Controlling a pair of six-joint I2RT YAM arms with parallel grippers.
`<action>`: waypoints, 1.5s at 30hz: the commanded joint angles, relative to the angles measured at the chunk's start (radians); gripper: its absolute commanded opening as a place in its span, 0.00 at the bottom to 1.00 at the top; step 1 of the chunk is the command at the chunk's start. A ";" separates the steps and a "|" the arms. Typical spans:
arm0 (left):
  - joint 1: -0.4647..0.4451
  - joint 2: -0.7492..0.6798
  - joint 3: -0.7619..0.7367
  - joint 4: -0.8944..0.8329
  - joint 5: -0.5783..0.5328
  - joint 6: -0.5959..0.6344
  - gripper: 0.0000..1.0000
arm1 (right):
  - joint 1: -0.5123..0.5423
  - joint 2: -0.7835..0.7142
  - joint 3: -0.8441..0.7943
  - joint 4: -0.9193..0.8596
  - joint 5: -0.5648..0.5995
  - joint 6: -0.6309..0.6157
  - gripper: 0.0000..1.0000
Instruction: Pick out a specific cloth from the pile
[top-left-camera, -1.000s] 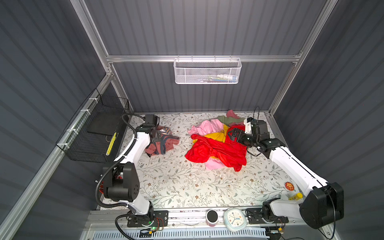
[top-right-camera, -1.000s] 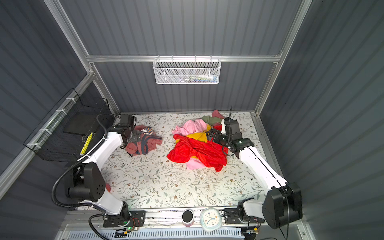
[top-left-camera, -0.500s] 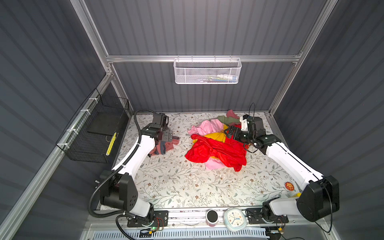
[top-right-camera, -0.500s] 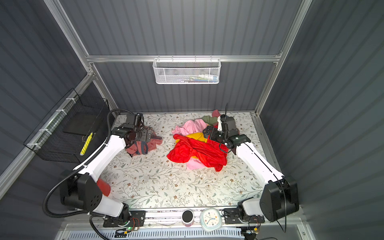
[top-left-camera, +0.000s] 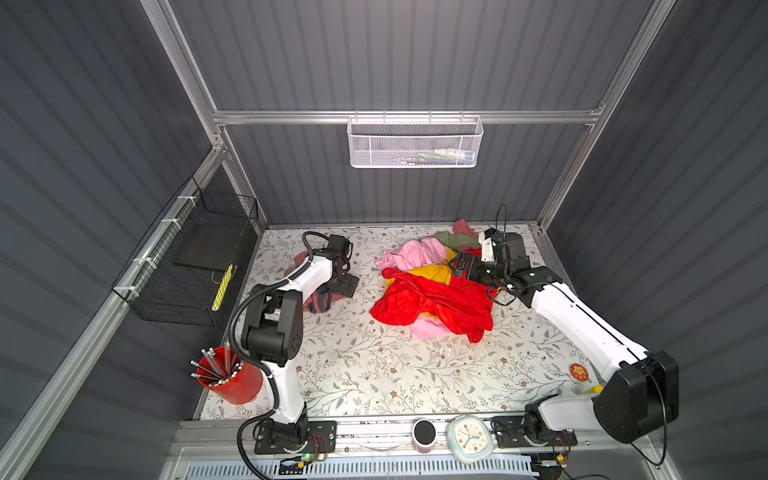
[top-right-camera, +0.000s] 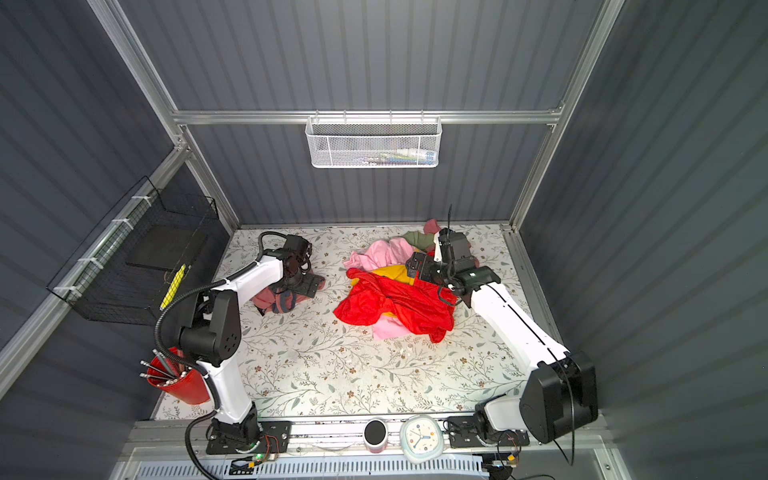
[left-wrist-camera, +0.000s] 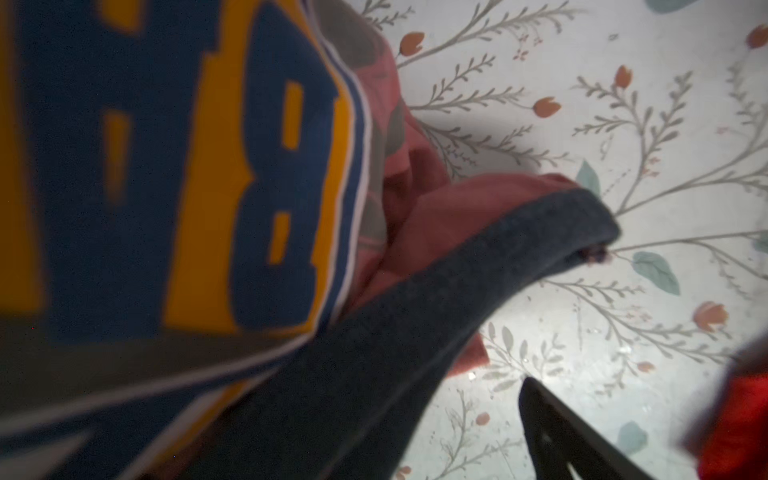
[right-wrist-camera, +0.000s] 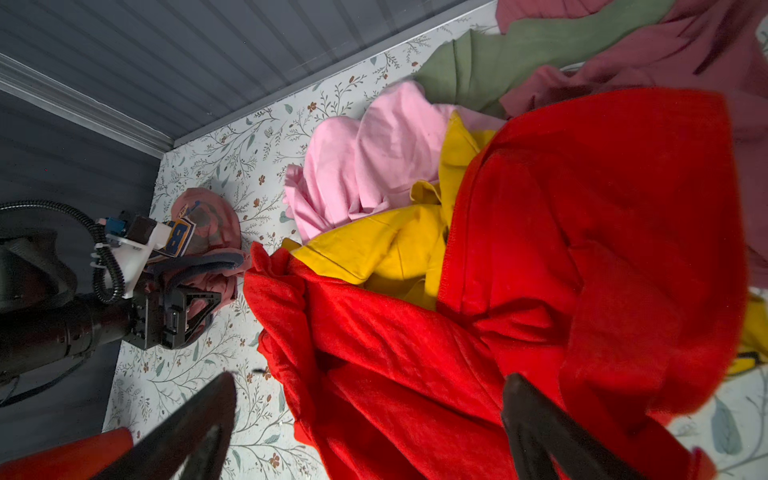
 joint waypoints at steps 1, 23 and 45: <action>0.006 0.063 0.041 -0.033 -0.043 0.004 1.00 | 0.006 0.012 0.039 -0.027 0.015 -0.021 0.99; 0.054 0.041 0.021 0.006 0.091 -0.002 0.00 | 0.007 -0.014 0.024 -0.050 0.033 -0.050 0.99; 0.081 -0.321 0.243 0.155 -0.024 0.065 0.00 | 0.012 -0.013 0.020 -0.009 0.016 -0.041 0.99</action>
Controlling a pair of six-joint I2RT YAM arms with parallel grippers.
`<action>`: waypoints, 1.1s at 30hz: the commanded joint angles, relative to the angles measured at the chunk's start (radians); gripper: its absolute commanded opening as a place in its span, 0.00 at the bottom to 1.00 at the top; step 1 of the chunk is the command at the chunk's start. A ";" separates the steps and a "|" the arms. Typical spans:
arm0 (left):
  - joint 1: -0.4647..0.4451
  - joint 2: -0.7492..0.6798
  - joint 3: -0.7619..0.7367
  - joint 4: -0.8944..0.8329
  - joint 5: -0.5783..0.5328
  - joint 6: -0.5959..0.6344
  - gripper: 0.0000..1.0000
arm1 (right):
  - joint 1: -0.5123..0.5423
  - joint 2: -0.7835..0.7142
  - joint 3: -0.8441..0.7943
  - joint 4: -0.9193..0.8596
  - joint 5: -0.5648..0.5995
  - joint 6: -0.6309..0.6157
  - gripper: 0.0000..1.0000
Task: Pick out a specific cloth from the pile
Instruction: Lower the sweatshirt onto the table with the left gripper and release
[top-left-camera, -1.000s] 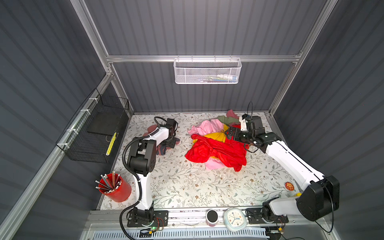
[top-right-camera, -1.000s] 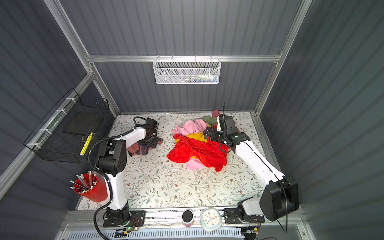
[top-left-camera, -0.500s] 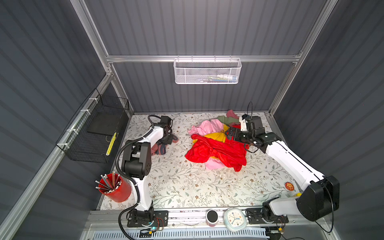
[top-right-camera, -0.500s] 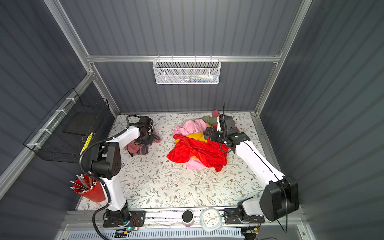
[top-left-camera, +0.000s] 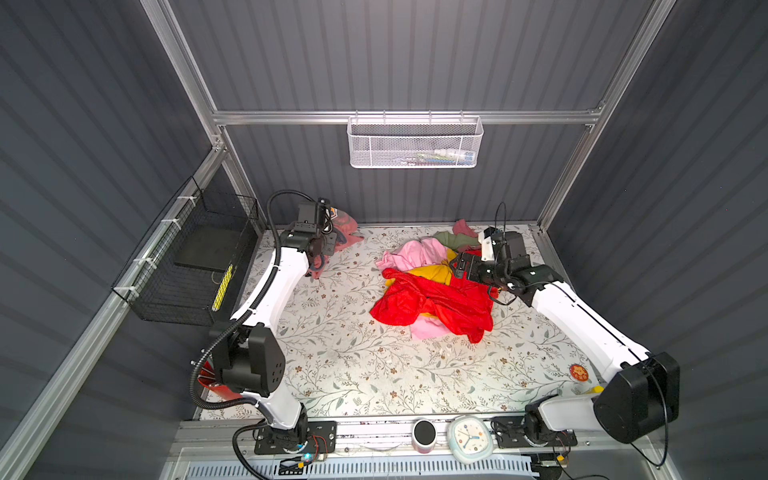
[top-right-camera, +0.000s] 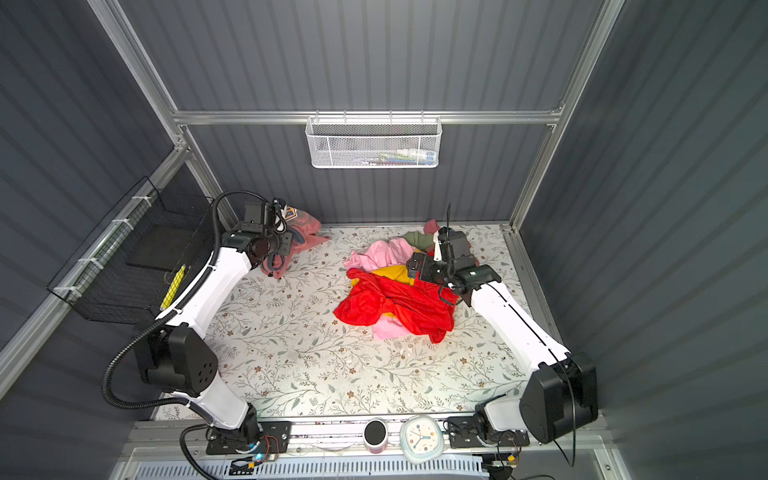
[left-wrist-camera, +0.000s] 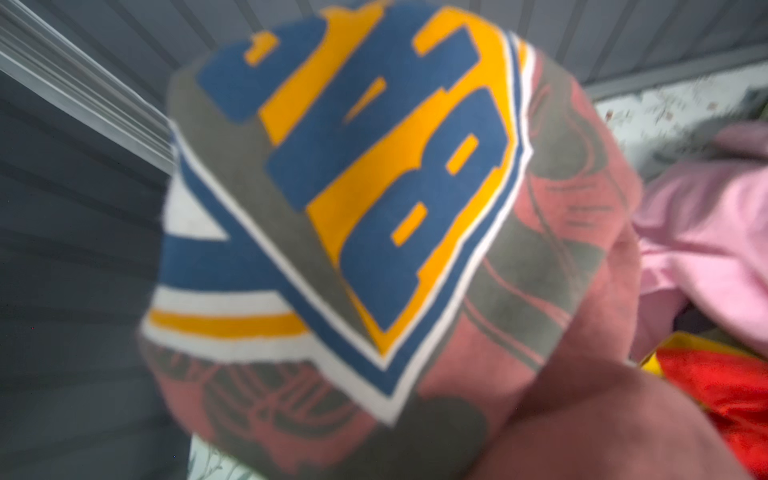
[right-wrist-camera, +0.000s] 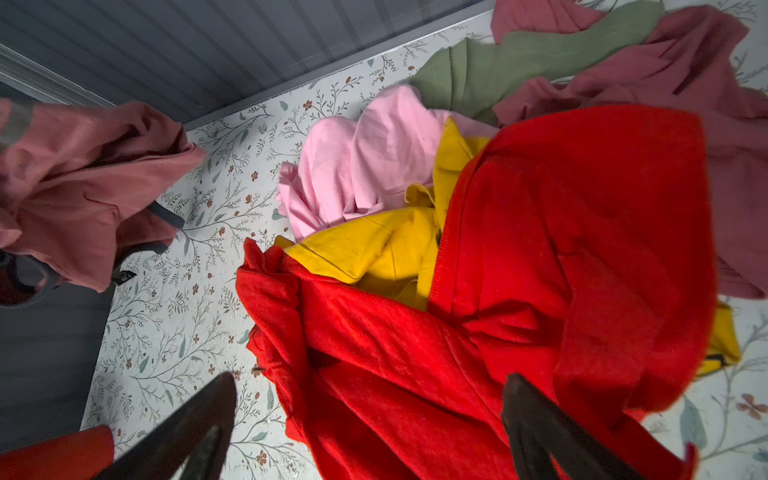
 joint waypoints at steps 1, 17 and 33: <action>0.030 -0.029 0.071 0.057 0.017 0.006 0.00 | 0.008 -0.012 0.000 0.012 -0.005 -0.003 0.99; 0.078 0.081 -0.300 0.537 -0.028 0.203 0.00 | 0.011 -0.021 -0.014 0.008 0.015 -0.016 0.99; 0.076 0.217 -0.458 0.598 -0.001 0.291 0.00 | 0.011 -0.057 -0.067 0.016 0.033 -0.009 0.99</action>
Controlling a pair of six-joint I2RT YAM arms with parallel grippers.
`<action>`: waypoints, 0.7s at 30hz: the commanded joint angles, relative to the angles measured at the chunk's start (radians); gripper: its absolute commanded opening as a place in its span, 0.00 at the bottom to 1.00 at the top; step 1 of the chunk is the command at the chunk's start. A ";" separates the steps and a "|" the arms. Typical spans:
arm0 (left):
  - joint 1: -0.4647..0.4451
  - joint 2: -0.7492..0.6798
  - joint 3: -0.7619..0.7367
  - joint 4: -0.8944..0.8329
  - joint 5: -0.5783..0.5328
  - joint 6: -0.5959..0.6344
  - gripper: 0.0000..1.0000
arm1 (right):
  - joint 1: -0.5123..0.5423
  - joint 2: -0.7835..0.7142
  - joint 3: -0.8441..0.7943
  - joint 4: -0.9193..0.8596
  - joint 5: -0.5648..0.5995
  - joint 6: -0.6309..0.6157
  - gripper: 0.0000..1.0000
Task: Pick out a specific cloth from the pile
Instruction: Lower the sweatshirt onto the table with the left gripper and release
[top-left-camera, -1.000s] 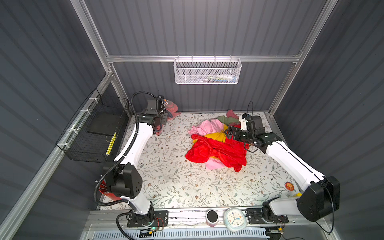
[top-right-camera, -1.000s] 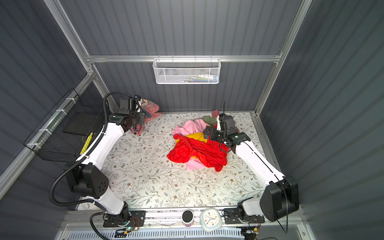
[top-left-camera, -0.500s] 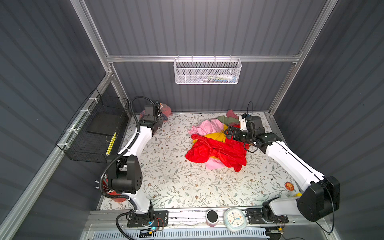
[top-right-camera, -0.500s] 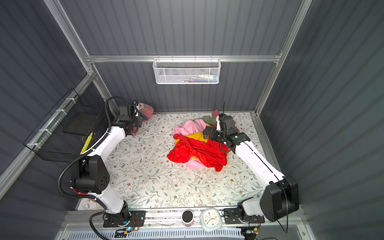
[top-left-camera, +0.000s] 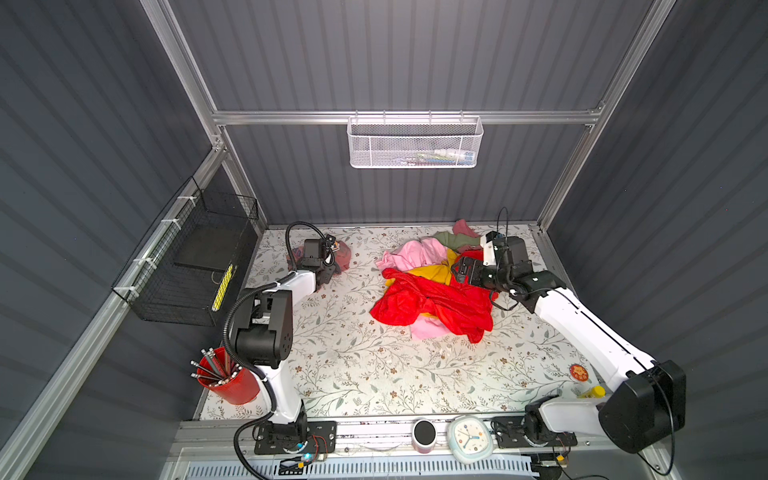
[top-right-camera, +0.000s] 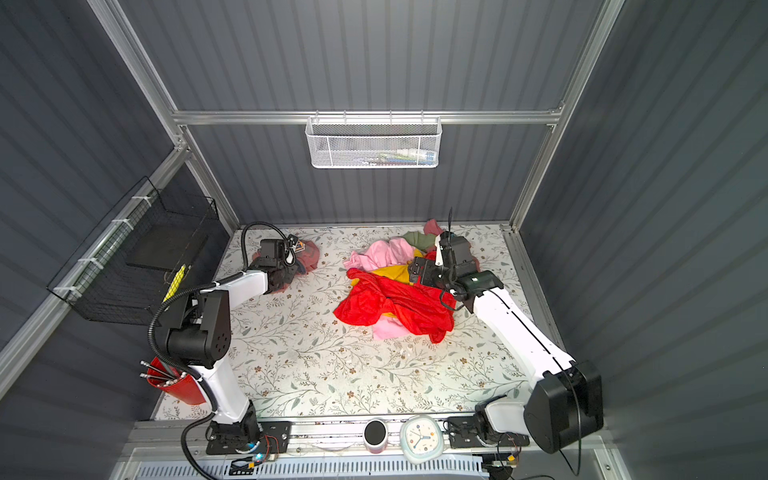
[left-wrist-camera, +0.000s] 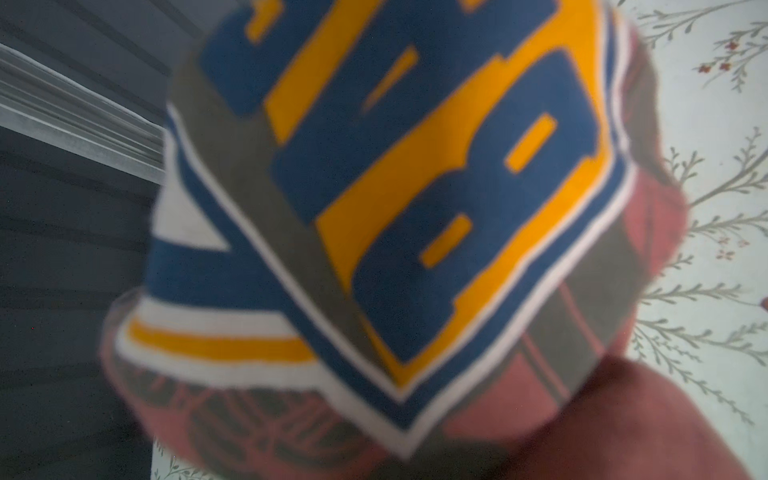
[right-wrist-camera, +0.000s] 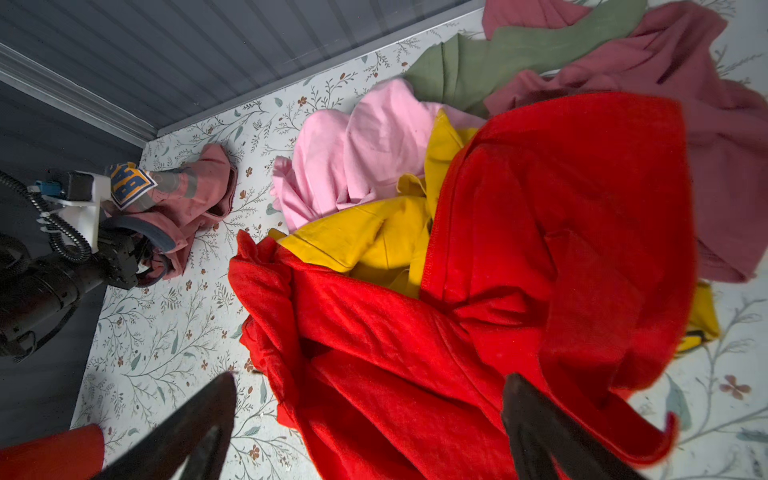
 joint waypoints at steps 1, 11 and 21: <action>-0.005 0.003 -0.022 0.004 0.023 0.015 0.00 | 0.006 -0.006 -0.010 0.011 0.011 -0.007 0.99; -0.007 -0.046 -0.107 -0.012 0.044 -0.053 0.33 | 0.000 -0.013 0.030 -0.040 0.070 -0.076 0.99; -0.007 -0.158 -0.141 -0.027 0.042 -0.151 0.82 | -0.026 -0.045 0.030 -0.057 0.104 -0.100 0.99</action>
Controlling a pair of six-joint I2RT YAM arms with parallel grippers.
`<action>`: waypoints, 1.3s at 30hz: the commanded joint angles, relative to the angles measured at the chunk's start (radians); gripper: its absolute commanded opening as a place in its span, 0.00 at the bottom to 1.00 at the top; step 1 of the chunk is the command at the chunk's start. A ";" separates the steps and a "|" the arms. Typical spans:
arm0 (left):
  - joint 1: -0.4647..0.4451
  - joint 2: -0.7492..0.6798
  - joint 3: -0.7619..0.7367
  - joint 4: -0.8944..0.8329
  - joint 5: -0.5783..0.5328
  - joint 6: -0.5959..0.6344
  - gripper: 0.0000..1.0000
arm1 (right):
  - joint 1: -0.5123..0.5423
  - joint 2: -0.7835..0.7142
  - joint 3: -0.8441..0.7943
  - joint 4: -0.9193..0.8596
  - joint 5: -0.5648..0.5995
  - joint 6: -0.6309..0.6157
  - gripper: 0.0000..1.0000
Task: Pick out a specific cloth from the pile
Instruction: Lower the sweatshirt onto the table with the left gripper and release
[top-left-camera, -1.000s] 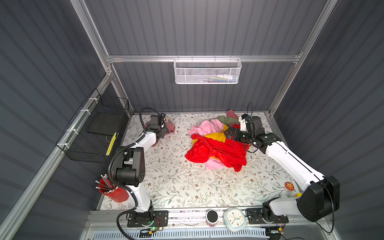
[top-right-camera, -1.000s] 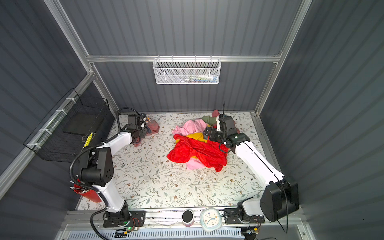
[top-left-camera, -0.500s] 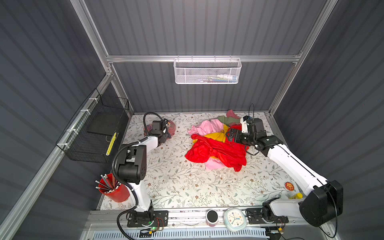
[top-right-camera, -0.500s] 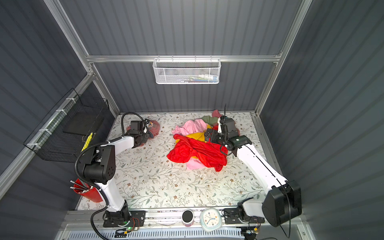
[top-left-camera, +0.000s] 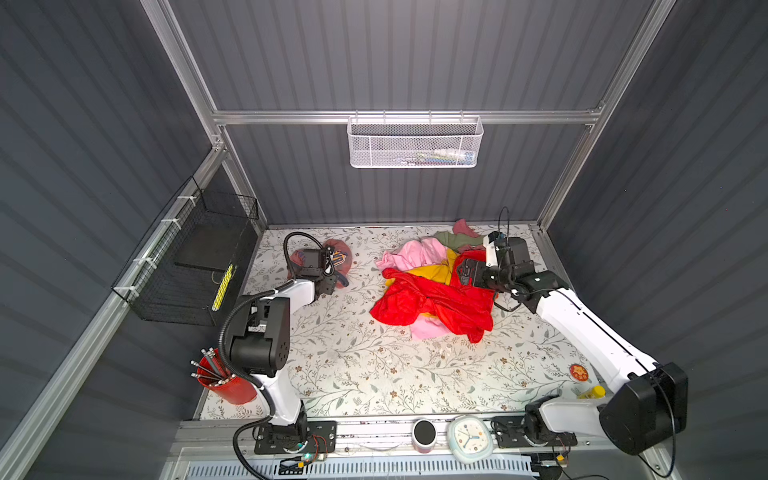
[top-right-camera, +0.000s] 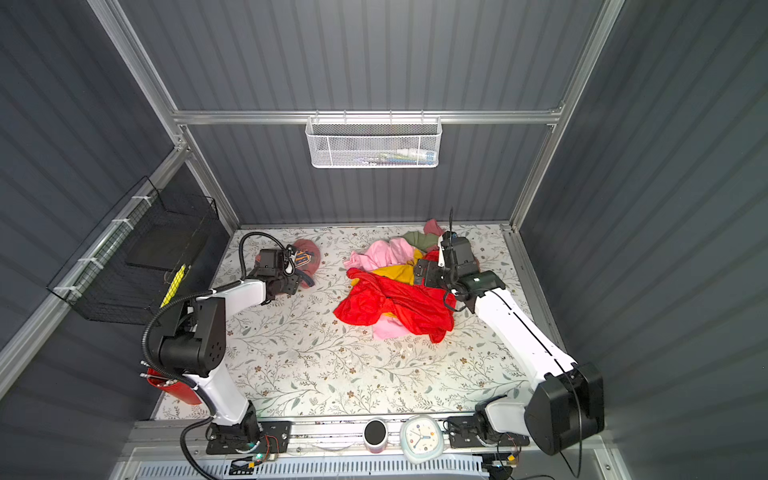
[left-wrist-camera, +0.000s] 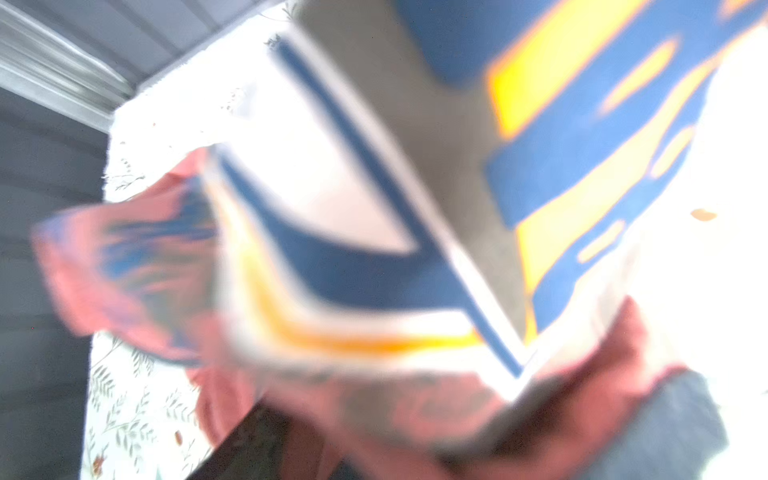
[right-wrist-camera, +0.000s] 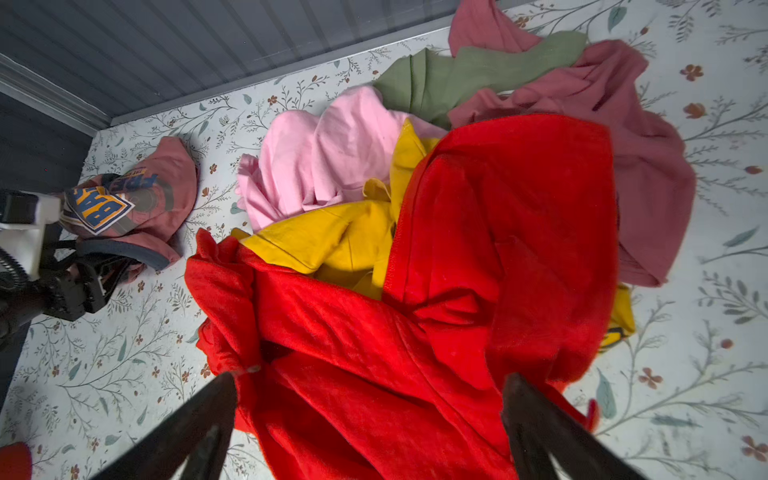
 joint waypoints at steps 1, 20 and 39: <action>0.000 -0.072 -0.013 -0.020 -0.002 -0.063 0.83 | -0.010 -0.030 0.029 -0.025 0.025 -0.019 0.99; -0.003 -0.084 0.201 -0.137 0.171 -0.157 0.66 | -0.011 0.004 0.059 -0.024 -0.001 -0.010 0.99; 0.003 0.309 0.355 -0.366 0.174 -0.358 0.25 | -0.035 -0.080 -0.003 -0.077 0.061 -0.048 0.99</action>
